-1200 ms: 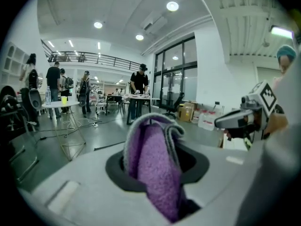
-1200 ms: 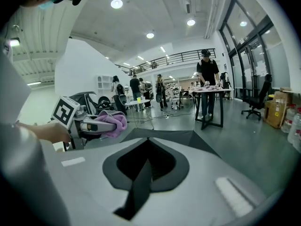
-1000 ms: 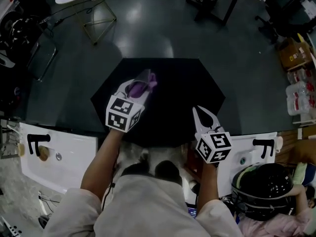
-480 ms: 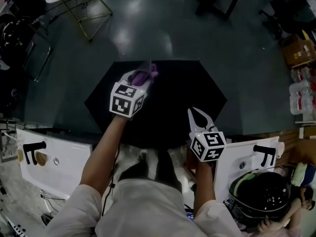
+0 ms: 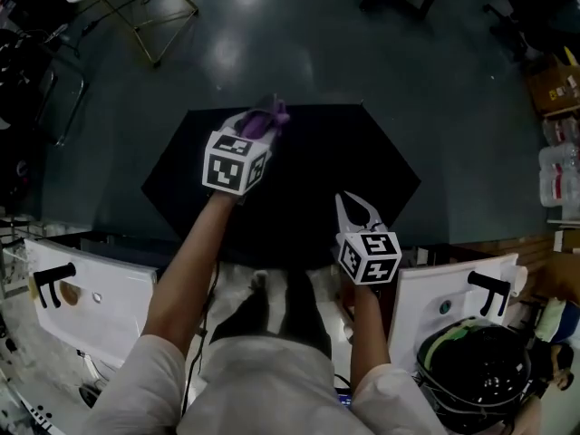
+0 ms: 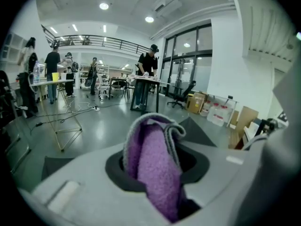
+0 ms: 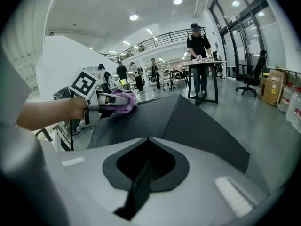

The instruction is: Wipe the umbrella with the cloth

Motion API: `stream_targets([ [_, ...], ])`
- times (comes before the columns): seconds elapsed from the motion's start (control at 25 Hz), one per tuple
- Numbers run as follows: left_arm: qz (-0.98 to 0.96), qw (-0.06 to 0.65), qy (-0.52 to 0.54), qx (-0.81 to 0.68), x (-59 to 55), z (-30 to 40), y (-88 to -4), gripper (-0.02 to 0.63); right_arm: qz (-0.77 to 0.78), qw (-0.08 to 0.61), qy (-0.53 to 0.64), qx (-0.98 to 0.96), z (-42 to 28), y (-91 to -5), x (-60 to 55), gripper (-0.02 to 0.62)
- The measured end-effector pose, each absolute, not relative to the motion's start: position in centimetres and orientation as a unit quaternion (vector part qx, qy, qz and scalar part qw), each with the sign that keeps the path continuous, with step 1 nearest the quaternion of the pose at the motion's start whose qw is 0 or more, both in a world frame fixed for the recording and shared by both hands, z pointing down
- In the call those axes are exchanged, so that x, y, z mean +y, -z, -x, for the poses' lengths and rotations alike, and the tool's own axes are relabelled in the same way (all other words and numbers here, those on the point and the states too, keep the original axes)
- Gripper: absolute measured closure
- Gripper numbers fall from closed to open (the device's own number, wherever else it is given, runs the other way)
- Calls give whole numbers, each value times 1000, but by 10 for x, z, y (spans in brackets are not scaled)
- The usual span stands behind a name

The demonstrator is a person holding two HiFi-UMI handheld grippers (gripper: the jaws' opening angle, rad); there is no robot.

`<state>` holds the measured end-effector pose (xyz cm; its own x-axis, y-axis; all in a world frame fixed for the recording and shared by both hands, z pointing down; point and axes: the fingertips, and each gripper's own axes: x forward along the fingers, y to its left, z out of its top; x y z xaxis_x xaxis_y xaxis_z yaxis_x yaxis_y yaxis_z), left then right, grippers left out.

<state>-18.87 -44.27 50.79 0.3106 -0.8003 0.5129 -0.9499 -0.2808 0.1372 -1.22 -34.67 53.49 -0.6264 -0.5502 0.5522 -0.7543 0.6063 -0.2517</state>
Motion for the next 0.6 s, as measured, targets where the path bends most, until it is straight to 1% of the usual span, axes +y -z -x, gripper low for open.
stream_targets([
  [0.24, -790, 193, -210, -542, -442, 170, -525, 472, -372, 229, -250, -864, 11, -567, -365, 589],
  [0.6, -797, 209, -206, -528, -397, 151, -544, 472, -375, 227, -253, -863, 15, -580, -365, 589],
])
